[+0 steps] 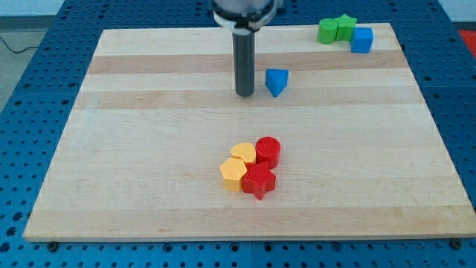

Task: Move blue triangle below green circle

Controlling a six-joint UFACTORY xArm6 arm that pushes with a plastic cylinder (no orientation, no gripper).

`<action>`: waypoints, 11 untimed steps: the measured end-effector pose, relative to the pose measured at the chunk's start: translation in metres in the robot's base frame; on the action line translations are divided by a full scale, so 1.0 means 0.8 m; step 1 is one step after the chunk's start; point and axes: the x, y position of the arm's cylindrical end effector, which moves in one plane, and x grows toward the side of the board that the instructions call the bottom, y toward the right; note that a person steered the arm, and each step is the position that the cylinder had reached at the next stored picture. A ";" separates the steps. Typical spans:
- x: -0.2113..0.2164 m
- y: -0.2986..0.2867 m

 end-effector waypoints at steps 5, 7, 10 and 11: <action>0.014 0.091; -0.074 0.157; -0.019 0.131; 0.008 0.143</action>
